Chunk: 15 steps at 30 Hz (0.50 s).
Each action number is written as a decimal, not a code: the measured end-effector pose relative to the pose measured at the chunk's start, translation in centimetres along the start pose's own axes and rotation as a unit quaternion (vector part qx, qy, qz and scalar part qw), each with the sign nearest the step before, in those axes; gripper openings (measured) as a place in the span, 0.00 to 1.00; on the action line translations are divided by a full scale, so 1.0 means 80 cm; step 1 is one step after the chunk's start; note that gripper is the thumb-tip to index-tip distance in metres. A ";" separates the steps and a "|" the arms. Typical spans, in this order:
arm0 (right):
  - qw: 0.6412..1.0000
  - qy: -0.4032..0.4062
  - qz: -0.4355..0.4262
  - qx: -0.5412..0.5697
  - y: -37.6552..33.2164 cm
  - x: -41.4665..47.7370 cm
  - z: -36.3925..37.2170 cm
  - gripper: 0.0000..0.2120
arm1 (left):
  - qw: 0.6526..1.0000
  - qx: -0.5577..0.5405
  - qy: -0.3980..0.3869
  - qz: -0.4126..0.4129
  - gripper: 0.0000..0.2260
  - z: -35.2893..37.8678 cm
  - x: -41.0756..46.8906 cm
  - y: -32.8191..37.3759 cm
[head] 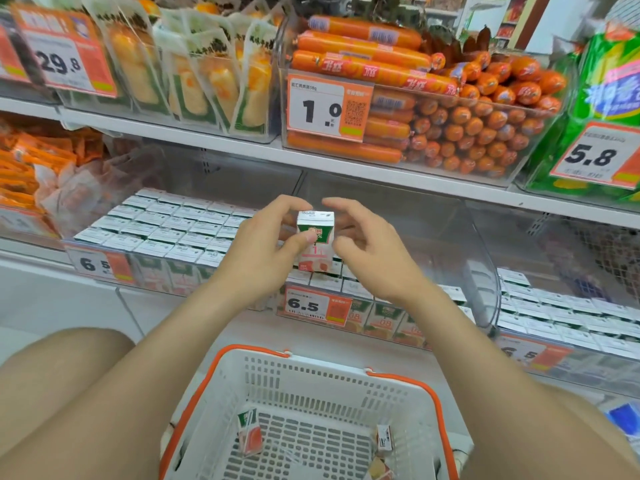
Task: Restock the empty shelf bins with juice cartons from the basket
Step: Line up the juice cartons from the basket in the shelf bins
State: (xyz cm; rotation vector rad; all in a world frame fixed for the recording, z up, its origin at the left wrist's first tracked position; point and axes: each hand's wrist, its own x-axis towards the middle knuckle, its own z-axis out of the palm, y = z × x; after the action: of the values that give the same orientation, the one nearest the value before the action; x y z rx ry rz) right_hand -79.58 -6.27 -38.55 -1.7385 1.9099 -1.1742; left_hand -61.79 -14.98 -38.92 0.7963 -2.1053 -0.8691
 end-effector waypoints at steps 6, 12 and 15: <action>0.994 0.080 -0.056 0.057 -0.039 -0.027 0.043 0.20 | 0.992 -0.045 -0.117 -0.022 0.18 -0.080 0.004 0.000; 0.974 0.161 -0.159 -0.030 -0.065 -0.010 0.088 0.29 | 0.960 0.249 -0.073 -0.106 0.21 -0.167 0.045 -0.103; 0.950 0.138 -0.237 -0.150 -0.081 0.028 0.122 0.26 | 0.941 0.302 -0.076 -0.134 0.25 -0.186 0.053 -0.169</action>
State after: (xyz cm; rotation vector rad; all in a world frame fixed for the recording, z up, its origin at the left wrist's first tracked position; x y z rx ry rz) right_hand -68.86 -11.41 -39.18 -2.4097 1.9664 -1.4061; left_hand -48.85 -30.94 -39.99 1.3958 -2.4760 -0.4107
